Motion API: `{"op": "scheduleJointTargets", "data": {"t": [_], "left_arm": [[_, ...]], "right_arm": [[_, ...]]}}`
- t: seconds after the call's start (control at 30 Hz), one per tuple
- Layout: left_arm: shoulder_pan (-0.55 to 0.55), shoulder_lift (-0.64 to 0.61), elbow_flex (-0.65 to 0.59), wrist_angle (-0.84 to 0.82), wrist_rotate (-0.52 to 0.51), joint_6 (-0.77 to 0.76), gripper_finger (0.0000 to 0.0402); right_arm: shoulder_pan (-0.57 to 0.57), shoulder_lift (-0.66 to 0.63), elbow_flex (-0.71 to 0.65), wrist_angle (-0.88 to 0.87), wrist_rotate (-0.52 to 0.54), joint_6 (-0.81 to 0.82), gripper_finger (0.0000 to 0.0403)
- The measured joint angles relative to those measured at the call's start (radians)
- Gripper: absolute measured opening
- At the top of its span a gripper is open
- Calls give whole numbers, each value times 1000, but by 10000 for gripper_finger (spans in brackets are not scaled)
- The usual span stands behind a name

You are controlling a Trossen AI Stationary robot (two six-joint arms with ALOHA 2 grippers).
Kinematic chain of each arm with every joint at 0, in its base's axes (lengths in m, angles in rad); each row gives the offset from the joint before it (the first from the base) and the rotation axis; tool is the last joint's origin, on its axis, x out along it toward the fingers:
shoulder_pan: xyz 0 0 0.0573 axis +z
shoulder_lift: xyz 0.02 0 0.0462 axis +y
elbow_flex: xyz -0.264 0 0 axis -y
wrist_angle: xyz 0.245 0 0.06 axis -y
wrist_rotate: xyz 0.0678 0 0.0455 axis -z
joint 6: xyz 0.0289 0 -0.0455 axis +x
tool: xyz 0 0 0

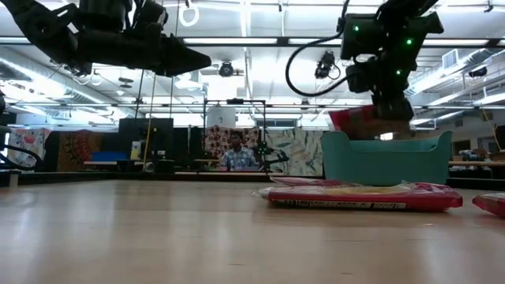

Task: Sort popcorn bags into baskets
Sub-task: Put the popcorn bag into the blue bin

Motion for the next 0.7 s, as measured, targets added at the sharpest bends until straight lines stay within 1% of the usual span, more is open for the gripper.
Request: {"op": "scheduleJointTargets", "data": {"t": [0.1,0.4,0.53,0.7], "left_arm": [[-2,0,0,1,0,0,121],[-2,1,0,-2,0,0,121],[-2,1,0,-2,0,0,121],[-2,1,0,-5,0,0,121]], "right_arm": [[-15,0,-22,-13,-33,22,34],[-53,0,-151,-7,-18,-1,34],[-49,0,-159,15,-50,-1,40],[-25,0,-160,76,-71,-26,60]]}}
